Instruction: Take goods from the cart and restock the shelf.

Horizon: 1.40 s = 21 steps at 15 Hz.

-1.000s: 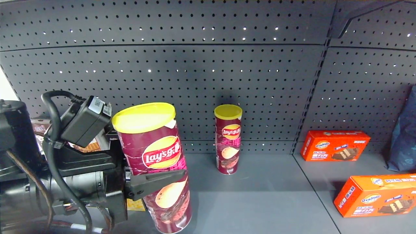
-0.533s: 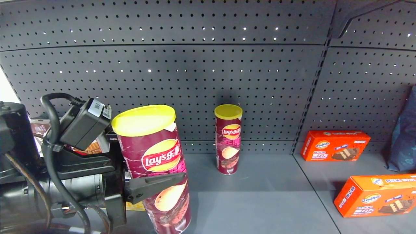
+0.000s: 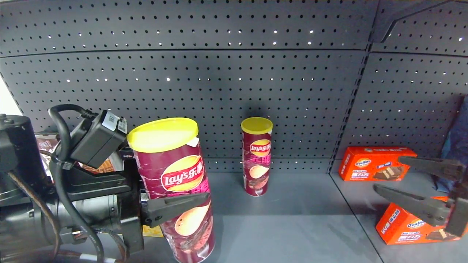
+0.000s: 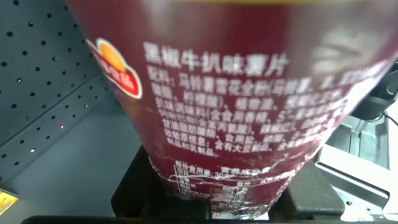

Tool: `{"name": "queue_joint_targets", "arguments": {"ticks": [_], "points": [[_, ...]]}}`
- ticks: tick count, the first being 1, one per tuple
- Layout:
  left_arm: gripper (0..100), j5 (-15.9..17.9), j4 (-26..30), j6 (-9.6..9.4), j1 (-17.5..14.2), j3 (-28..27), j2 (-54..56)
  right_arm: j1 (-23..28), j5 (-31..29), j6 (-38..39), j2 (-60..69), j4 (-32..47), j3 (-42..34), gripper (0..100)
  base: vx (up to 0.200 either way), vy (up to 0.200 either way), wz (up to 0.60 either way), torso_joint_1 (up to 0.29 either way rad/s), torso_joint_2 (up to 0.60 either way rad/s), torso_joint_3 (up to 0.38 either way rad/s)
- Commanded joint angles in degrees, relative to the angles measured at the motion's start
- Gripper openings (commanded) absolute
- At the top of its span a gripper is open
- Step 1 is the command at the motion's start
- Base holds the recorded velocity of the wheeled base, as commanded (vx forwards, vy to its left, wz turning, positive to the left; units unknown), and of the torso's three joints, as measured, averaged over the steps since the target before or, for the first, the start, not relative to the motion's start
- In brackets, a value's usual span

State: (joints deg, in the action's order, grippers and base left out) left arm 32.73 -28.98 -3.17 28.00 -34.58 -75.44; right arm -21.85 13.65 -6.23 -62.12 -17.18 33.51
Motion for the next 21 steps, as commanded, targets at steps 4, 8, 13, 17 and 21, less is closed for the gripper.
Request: {"name": "queue_joint_targets", "arguments": {"ticks": [4, 8, 13, 17, 21], "points": [[0, 0.0, 0.0, 0.01, -0.2, 0.0, -0.2, -1.0, 7.5, 0.0, -22.3, -11.4, 7.3, 100, 0.0, 0.0, 0.0, 0.0, 0.0, 0.0], [0, 0.0, 0.0, 0.01, -0.2, 0.0, -0.4, -0.8, 12.7, -1.3, -29.8, -16.5, 12.5, 100, 0.0, 0.0, 0.0, 0.0, 0.0, 0.0], [0, 0.0, -0.1, 0.01, -0.2, 0.1, -0.7, -0.7, 21.2, -2.6, -38.7, -26.0, 14.3, 100, 0.0, 0.0, 0.0, 0.0, 0.0, 0.0], [0, 0.0, -0.1, 0.01, -0.2, 0.0, -1.1, -2.3, 22.3, -2.6, -42.4, -26.1, 16.3, 100, 0.0, 0.0, 0.0, 0.0, 0.0, 0.0], [0, -0.1, -0.2, 0.01, -0.2, 0.0, -1.5, -2.7, 22.4, -2.7, -47.3, -26.5, 20.4, 100, 0.0, 0.0, 0.0, 0.0, 0.0, 0.0]]}}
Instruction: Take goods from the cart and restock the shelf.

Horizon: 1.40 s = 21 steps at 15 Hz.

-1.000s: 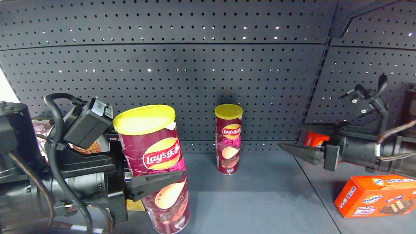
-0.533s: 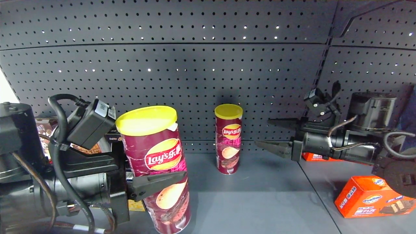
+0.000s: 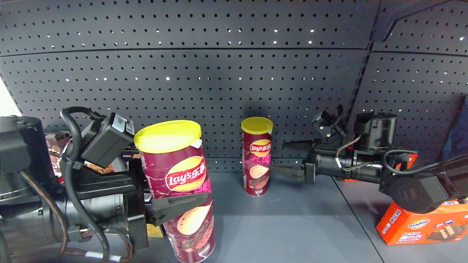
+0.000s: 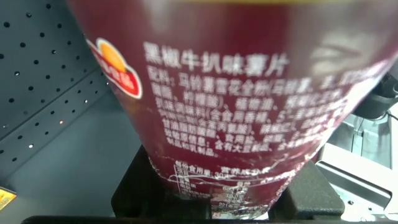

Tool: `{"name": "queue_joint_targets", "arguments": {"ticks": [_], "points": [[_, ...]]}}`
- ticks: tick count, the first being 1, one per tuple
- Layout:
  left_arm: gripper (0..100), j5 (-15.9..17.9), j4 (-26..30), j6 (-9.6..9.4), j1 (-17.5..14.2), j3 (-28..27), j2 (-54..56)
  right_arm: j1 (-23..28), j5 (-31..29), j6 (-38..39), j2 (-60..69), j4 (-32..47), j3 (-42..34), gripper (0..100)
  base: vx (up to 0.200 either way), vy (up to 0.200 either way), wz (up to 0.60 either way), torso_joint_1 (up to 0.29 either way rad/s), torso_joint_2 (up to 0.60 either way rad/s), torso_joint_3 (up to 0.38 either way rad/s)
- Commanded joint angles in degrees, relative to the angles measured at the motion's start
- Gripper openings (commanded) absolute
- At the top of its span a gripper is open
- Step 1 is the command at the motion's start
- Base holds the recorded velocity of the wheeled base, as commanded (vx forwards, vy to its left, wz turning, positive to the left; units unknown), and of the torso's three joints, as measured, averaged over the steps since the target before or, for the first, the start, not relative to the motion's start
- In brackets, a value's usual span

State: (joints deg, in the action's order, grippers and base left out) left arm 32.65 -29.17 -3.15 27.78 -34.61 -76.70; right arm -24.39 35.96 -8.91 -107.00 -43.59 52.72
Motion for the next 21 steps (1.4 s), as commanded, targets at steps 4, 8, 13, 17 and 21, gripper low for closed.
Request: {"name": "queue_joint_targets", "arguments": {"ticks": [4, 8, 13, 17, 21], "points": [[0, 0.0, 0.0, -0.02, 0.0, 0.0, -0.2, -1.2, 0.1, -0.2, -6.1, -2.4, 1.7, 100, 0.0, 0.0, 0.0, 0.0, 0.0, 0.0], [0, 0.0, 0.0, 0.07, -0.1, 0.2, -0.1, -2.7, 0.1, -0.1, -9.1, -2.5, 4.1, 100, 0.0, 0.0, 0.0, 0.0, 0.0, 0.0], [0, 0.0, 0.0, 0.07, -0.1, 0.2, -0.1, -3.5, 0.0, 0.0, -12.7, -2.6, 7.1, 100, 0.0, 0.0, 0.0, 0.0, 0.0, 0.0], [0, 0.0, 0.0, 0.07, -0.1, 0.2, -0.1, -3.8, 0.1, 0.2, -14.6, -4.1, 7.4, 100, 0.0, 0.0, 0.0, 0.0, 0.0, 0.0], [0, 0.0, 0.0, 0.07, -0.1, 0.2, -0.2, -4.1, 0.2, 0.2, -17.4, -4.2, 10.0, 100, 0.0, 0.0, 0.0, 0.0, 0.0, 0.0]]}}
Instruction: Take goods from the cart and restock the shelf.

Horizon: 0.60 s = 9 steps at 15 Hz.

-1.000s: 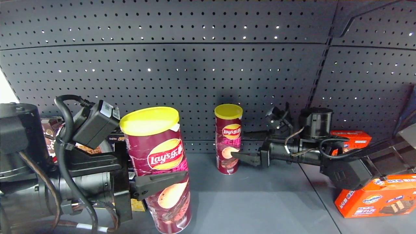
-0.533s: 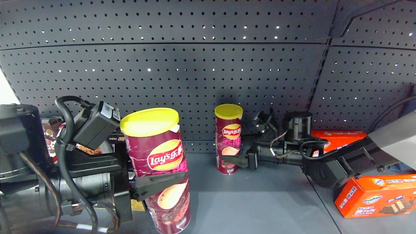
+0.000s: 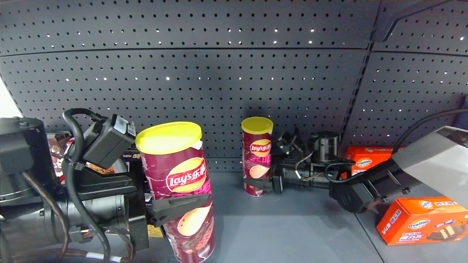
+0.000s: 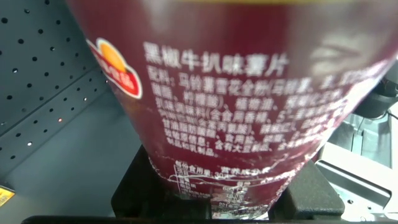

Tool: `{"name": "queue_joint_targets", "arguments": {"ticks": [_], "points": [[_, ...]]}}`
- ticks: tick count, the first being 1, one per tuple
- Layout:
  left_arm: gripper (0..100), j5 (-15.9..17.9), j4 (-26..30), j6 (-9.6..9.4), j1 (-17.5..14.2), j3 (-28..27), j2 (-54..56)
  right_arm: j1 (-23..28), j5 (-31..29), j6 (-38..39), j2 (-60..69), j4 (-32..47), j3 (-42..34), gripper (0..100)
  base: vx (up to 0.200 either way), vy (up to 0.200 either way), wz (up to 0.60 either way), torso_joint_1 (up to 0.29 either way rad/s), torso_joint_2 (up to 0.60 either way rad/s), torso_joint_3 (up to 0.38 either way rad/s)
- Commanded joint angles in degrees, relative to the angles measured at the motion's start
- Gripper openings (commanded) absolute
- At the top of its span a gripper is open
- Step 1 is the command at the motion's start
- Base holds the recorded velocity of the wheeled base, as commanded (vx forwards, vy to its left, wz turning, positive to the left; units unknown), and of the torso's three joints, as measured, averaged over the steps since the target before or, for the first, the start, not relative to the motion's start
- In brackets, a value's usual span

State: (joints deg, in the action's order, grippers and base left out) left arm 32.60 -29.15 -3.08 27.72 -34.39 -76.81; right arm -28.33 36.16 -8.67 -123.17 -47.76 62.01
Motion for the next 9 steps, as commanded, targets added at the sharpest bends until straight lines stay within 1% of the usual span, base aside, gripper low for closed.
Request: {"name": "queue_joint_targets", "arguments": {"ticks": [1, 2, 5, 9], "points": [[0, 0.0, 0.0, 0.01, 0.0, 0.0, 0.0, -0.3, 0.8, 0.1, -1.8, -0.4, 0.9, 100, 0.0, 0.0, 0.0, 0.0, 0.0, 0.0], [0, 0.0, 0.0, 0.01, 0.0, 0.1, 0.0, -0.4, 2.9, 0.1, -2.2, -1.9, 0.9, 0, 0.0, 0.0, 0.0, 0.0, 0.0, 0.0], [0, 0.0, 0.0, 0.01, 0.0, 0.6, 0.0, -1.4, 3.1, 1.6, -2.2, -3.2, 0.8, 0, 0.0, 0.0, 0.0, 0.0, 0.0, 0.0], [0, 0.0, 0.0, 0.01, 0.0, 0.6, 0.0, -1.9, 3.0, 1.6, -0.9, -3.3, -0.4, 0, 0.0, 0.0, 0.0, 0.0, 0.0, 0.0]]}}
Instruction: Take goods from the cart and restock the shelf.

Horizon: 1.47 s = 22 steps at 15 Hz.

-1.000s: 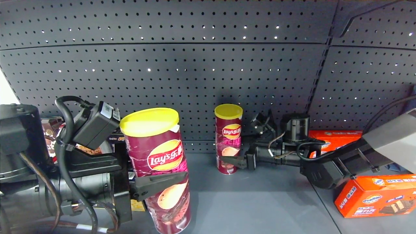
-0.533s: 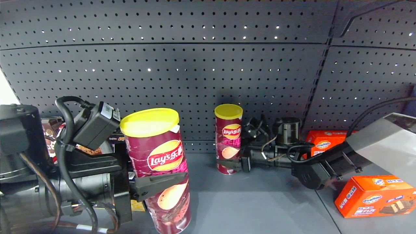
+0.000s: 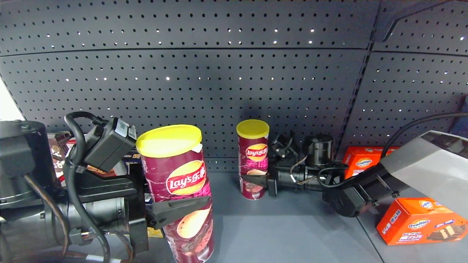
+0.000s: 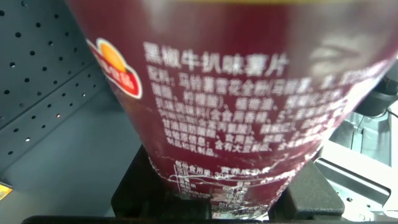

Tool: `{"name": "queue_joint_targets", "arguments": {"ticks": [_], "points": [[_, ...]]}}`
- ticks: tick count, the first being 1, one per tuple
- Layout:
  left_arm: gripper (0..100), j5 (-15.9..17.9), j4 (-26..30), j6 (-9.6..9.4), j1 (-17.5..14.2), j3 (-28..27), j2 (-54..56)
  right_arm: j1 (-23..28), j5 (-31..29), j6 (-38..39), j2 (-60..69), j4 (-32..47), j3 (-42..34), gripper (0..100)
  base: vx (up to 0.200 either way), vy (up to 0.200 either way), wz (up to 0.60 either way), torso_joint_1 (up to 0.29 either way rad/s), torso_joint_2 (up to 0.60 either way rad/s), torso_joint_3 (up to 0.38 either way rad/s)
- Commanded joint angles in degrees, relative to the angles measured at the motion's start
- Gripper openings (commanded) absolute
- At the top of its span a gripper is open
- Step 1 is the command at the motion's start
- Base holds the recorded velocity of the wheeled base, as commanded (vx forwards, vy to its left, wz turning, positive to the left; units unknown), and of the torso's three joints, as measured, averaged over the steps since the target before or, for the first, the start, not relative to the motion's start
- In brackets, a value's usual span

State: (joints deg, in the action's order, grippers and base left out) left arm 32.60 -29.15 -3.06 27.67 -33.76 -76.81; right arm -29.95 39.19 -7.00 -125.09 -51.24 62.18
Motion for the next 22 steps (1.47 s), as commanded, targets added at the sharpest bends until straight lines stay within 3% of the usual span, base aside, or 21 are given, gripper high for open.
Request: {"name": "queue_joint_targets", "arguments": {"ticks": [1, 8, 14, 22], "points": [[0, -0.1, 0.0, 0.07, 0.0, 0.0, 0.0, -0.5, 0.0, 0.0, 2.6, 0.3, -1.6, 0, 0.0, 0.0, 0.0, 0.0, 0.0, 0.0], [0, -0.6, 0.0, 0.07, 0.3, 0.7, 0.3, -2.0, -3.5, 0.9, 14.3, -2.5, -14.5, 0, 0.0, 0.0, 0.0, 0.0, 0.0, 0.0], [0, -1.4, 0.1, 0.07, 0.4, 0.7, 0.5, -5.7, -5.0, 4.7, 20.4, -15.8, -31.8, 0, 0.0, 0.0, 0.0, 0.0, 0.0, 0.0], [0, -2.5, 0.1, 0.25, 1.6, 0.6, 0.5, -9.9, -5.6, 6.3, 19.1, -20.7, -37.8, 0, 0.0, 0.0, 0.0, 0.0, 0.0, 0.0]]}}
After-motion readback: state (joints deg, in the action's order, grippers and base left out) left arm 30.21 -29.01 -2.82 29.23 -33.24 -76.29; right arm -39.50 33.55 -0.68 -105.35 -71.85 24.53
